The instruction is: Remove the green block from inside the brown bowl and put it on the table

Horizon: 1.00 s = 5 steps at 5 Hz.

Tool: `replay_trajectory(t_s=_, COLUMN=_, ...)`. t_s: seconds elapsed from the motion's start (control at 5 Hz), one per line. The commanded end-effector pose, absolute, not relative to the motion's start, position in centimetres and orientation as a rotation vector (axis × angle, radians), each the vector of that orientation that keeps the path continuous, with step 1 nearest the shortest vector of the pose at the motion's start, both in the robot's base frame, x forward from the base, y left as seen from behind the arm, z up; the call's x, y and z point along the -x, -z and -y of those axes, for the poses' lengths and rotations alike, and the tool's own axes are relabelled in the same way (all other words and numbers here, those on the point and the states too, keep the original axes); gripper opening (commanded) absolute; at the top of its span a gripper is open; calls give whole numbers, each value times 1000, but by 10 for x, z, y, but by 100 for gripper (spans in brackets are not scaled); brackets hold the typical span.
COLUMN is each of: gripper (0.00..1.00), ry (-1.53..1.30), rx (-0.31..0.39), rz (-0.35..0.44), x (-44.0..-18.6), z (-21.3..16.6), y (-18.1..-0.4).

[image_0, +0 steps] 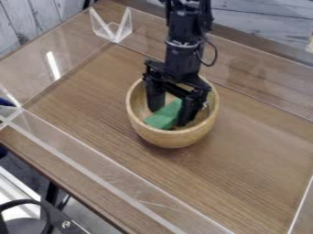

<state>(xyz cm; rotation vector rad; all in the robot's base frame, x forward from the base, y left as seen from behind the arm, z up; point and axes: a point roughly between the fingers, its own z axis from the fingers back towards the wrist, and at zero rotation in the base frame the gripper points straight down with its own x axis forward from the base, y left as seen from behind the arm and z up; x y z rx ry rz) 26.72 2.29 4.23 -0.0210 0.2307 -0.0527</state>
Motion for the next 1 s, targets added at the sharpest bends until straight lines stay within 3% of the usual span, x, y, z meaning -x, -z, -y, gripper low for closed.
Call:
replay_trajectory(t_s=0.0, gripper=100, ry=52, rx=17, rz=-180, x=-280, z=-26, y=-49)
replay_trajectory(t_s=0.2, gripper=0, ry=49, rx=19, rz=-188, x=-281, z=-26, y=-44)
replay_trajectory(t_s=0.6, gripper=0, ry=55, rx=18, rz=-141, x=-283, z=-22, y=-63)
replay_trajectory(t_s=0.8, gripper=0, ry=68, rx=18, rz=-97, x=-285, z=-16, y=-82)
